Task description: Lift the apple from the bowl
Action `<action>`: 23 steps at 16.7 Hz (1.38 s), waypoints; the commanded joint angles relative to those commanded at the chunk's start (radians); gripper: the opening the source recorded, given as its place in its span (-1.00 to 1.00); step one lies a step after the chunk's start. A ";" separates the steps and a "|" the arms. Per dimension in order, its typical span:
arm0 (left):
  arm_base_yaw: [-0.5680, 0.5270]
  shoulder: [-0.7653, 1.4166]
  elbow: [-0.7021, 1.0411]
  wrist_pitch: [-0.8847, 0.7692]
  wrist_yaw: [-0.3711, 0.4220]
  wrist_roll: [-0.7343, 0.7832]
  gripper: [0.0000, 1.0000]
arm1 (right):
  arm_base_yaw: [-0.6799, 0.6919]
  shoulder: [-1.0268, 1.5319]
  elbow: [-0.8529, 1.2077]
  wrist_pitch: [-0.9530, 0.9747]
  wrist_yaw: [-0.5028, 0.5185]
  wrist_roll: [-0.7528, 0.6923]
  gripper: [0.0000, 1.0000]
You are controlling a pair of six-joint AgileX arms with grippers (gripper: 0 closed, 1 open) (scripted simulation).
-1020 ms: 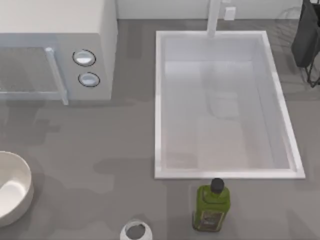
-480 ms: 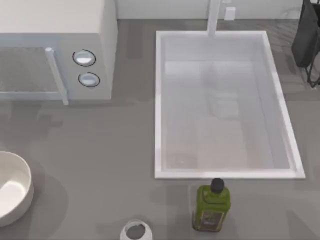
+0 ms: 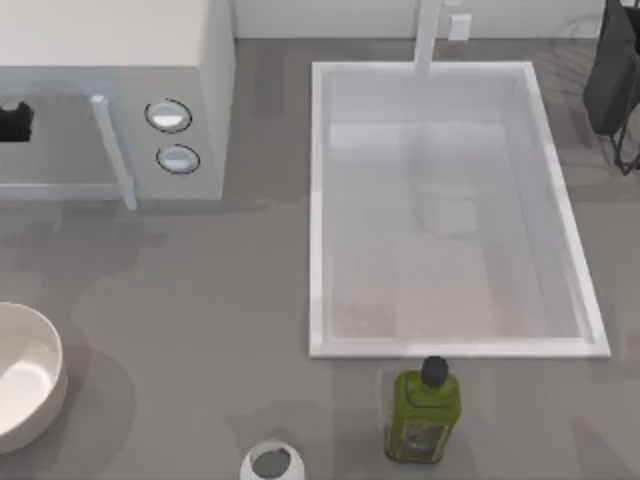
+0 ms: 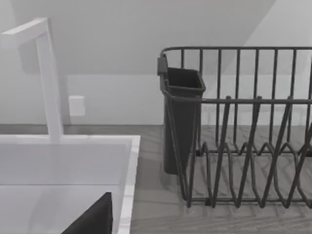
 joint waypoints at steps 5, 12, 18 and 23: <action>-0.356 0.096 -0.090 0.141 -0.003 -0.355 -1.00 | 0.000 0.000 0.000 0.000 0.000 0.000 1.00; -0.530 0.145 -0.163 0.247 -0.005 -0.529 -1.00 | 0.000 0.000 0.000 0.000 0.000 0.000 1.00; -0.526 0.155 -0.228 0.317 -0.004 -0.525 -1.00 | 0.000 0.000 0.000 0.000 0.000 0.000 1.00; -0.525 0.202 -0.426 0.584 -0.005 -0.523 -1.00 | 0.000 0.000 0.000 0.000 0.000 0.000 1.00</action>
